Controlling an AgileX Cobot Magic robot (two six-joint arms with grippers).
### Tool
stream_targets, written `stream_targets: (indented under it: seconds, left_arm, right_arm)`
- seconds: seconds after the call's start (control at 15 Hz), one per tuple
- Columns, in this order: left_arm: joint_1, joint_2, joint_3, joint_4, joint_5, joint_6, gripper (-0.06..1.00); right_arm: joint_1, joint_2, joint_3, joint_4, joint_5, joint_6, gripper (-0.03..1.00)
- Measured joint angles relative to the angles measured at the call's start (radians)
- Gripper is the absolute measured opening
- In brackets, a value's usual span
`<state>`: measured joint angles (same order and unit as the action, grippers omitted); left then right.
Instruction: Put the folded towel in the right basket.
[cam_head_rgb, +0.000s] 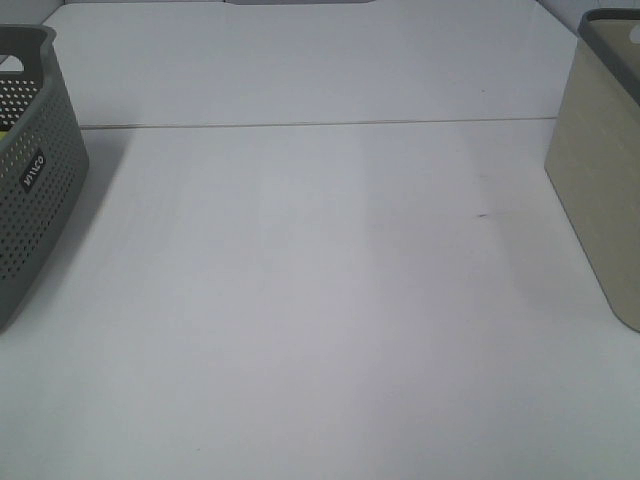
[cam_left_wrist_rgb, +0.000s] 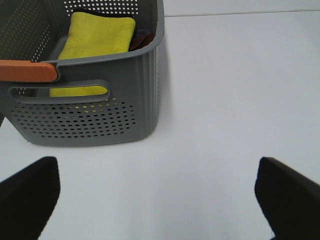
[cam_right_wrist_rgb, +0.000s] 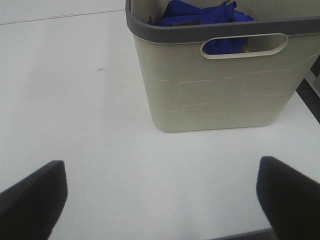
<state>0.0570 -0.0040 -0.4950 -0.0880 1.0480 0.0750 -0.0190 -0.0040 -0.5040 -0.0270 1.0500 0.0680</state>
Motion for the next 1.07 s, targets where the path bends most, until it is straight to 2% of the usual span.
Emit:
stream_targets:
  seconds: [1.07]
  left_arm:
    - [0.000, 0.000, 0.000, -0.041, 0.000, 0.000, 0.99]
  right_arm:
    - [0.000, 0.000, 0.000, 0.001, 0.000, -0.002, 0.98]
